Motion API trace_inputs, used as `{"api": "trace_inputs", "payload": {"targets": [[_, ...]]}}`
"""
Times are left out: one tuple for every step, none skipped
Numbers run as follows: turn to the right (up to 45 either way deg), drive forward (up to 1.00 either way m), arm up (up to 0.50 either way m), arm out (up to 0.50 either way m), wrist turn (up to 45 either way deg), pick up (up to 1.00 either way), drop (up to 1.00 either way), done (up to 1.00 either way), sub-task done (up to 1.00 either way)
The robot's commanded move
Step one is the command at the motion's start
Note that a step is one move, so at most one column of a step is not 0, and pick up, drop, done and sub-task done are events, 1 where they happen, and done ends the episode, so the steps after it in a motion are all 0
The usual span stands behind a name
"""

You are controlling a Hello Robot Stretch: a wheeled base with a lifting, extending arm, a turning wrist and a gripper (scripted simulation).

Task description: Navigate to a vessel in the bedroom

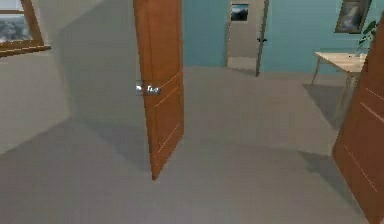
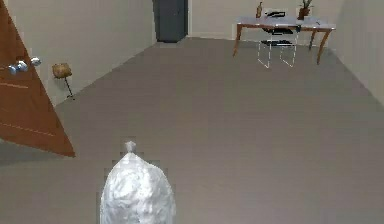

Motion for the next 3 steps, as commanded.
{"api": "trace_inputs", "payload": {"targets": [[0.0, 0.95, 0.0, 0.0, 0.0, 0.0, 0.0, 0.0, 0.0], [30.0, 0.0, 0.0, 0.0, 0.0, 0.0, 0.0, 0.0, 0.0], [0.0, 1.0, 0.0, 0.0, 0.0, 0.0, 0.0, 0.0, 0.0]]}}
